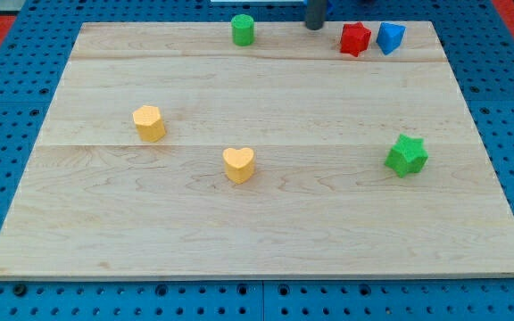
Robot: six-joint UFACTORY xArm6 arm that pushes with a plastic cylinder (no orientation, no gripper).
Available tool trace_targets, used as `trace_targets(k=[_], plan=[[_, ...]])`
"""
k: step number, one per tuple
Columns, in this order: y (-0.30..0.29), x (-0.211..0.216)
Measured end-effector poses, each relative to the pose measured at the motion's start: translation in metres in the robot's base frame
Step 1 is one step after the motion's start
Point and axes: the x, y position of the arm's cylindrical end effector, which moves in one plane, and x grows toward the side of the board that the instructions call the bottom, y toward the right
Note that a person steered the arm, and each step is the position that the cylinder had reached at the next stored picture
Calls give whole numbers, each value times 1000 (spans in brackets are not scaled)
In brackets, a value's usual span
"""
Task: Push the green circle towards the top center
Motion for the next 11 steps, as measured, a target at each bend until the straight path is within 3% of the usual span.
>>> trace_targets(k=[1,3,4,7,9,10,11], plan=[[-13,1],[-94,1],[-163,-2],[-243,2],[-123,122],[-56,142],[-56,141]])
